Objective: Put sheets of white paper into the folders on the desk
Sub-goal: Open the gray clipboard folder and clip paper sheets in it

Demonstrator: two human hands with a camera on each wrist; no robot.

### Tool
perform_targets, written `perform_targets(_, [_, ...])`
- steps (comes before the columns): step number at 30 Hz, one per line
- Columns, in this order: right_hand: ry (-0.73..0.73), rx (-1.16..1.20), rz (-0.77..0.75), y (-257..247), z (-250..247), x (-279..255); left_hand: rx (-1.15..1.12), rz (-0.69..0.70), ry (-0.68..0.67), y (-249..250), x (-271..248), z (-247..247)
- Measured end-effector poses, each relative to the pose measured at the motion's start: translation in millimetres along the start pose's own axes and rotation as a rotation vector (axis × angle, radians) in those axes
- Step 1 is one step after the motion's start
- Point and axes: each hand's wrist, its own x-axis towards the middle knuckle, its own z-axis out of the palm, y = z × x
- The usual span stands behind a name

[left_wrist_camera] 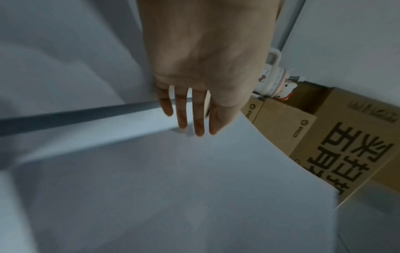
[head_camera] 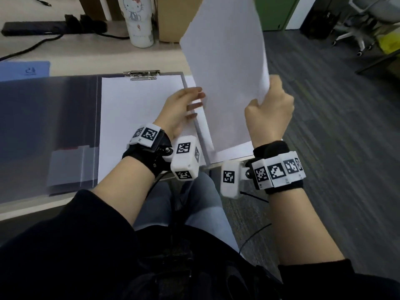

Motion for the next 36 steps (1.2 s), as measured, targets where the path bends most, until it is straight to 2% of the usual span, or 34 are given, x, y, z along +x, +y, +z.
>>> perform_targets(3, [0.133,0.214,-0.072,-13.1,-8.9,2.4,-0.037,0.043,0.057,9.5,-1.3,-12.2])
perform_targets(5, [0.147,0.418,-0.099,-20.9,-7.9,2.9,-0.015,0.071,0.037,19.9,-4.1,-18.6])
perform_targets(7, [0.088,0.613,-0.068,-29.8,-5.4,1.7,-0.016,0.137,0.026,32.6,-9.0,-23.2])
perform_targets(9, [0.007,0.753,-0.053,-38.0,-2.9,-2.4,-0.077,0.242,0.106,46.2,-14.8,-31.3])
perform_targets(13, [-0.119,0.864,-0.050,-49.8,4.2,-10.3,0.040,0.537,0.254,69.0,-25.9,-57.8])
perform_targets(17, [-0.260,0.926,-0.021,-46.4,13.9,-16.3,0.146,0.721,0.321,80.8,-48.6,-84.6])
perform_targets(19, [-0.349,0.972,0.021,-43.4,19.7,-23.3,0.196,0.728,0.327,75.2,-60.0,-95.4])
perform_targets(22, [-0.449,1.015,0.088,-45.3,28.2,-36.9,0.233,0.604,0.307,52.7,-74.9,-100.8])
perform_targets(25, [-0.447,1.038,0.085,-55.6,31.5,-44.5,0.248,0.495,0.346,37.3,-81.8,-101.4])
perform_targets(32, [-0.401,1.105,0.116,-80.0,37.6,-42.0,0.181,0.608,0.488,64.4,-90.6,-111.1])
perform_targets(36, [-0.447,1.063,0.165,-81.3,54.8,-61.9,0.106,0.518,0.549,40.5,-100.6,-124.5])
